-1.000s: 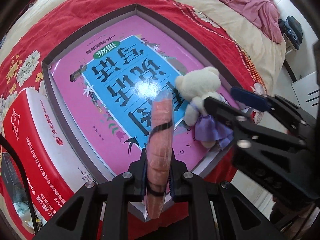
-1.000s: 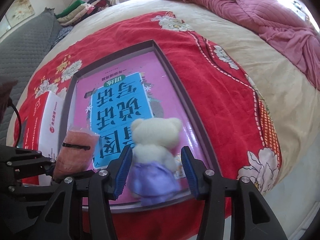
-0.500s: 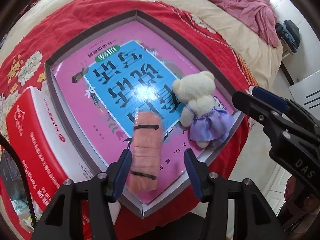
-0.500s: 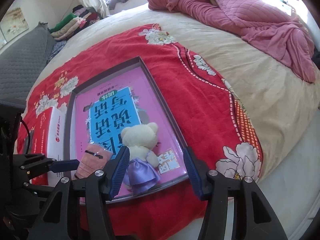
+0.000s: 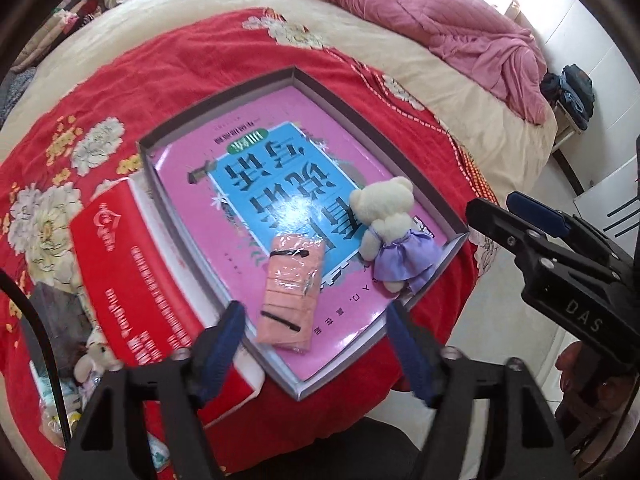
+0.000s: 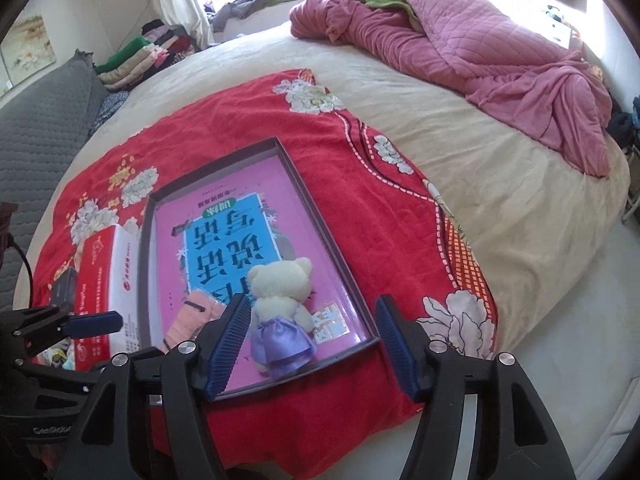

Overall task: Organize soft objects
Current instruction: 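Lower the pink bundle and teddy bear onto the pink book and open both tools, then move both tools back toward the remaining pile of items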

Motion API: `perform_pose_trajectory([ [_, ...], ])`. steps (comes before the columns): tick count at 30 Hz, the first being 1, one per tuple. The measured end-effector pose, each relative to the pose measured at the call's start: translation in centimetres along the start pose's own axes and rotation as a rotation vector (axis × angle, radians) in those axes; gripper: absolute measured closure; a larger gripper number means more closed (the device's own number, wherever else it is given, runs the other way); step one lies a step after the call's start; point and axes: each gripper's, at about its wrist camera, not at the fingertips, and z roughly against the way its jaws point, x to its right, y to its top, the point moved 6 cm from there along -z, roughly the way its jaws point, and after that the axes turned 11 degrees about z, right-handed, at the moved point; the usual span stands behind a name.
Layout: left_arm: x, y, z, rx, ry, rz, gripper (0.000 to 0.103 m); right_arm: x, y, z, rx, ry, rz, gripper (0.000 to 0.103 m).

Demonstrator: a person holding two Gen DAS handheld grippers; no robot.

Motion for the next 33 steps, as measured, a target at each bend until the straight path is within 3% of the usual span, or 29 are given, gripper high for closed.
perform_pose_trajectory([
  [13,-3.5,-1.5,5.1,0.116,0.014,0.059,0.024,-4.3,0.8,4.4,0.089,-0.063,0.065,0.03],
  [33,-15.7,-5.5,13.2,0.23,0.045,0.252,0.024,-14.5,2.7,8.8,0.194,-0.025,0.188,0.029],
])
